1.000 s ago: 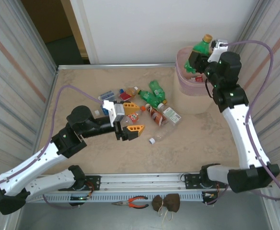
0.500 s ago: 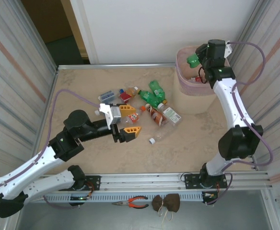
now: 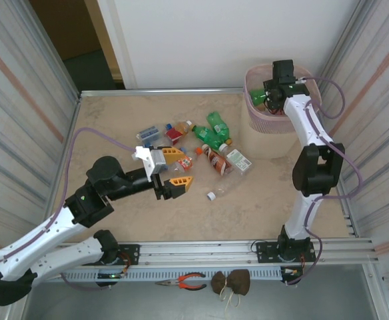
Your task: Put the plastic bottles in the bin
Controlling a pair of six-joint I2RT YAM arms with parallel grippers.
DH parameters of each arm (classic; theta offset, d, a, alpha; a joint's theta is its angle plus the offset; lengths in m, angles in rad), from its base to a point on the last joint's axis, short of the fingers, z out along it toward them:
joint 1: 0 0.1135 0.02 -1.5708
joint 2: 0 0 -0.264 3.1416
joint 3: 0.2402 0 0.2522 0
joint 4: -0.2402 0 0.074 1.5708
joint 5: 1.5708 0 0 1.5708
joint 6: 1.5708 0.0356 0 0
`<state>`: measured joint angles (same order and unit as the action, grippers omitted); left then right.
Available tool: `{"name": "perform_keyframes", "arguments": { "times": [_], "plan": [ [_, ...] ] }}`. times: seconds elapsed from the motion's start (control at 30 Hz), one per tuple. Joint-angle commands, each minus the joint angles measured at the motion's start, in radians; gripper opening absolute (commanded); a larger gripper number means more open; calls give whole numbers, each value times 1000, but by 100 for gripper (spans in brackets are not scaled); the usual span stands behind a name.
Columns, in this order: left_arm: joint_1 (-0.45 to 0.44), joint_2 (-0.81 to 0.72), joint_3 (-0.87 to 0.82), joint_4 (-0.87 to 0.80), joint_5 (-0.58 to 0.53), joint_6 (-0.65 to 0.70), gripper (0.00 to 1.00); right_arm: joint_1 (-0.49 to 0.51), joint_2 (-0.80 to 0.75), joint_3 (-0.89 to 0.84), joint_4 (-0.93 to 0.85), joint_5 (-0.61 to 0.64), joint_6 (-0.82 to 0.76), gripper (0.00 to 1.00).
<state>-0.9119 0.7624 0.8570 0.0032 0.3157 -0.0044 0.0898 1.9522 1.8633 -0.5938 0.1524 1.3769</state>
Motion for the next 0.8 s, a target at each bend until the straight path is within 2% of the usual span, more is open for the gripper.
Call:
{"name": "perform_keyframes", "arguments": {
  "times": [0.0, 0.33, 0.63, 0.77],
  "plan": [
    [2, -14, -7, -5, -25, -13, 75, -5, 51, 62, -72, -41, 98, 48],
    [2, -14, -7, -25, -50, -5, 75, -25, 159, 72, -127, -106, 187, 54],
    [2, -10, -5, -31, -50, -4, 75, -30, 125, 106, -152, -102, 186, 77],
    [4, -15, -9, -35, -53, -4, 75, -33, 69, 112, -164, -83, 180, 82]
  ]
}}
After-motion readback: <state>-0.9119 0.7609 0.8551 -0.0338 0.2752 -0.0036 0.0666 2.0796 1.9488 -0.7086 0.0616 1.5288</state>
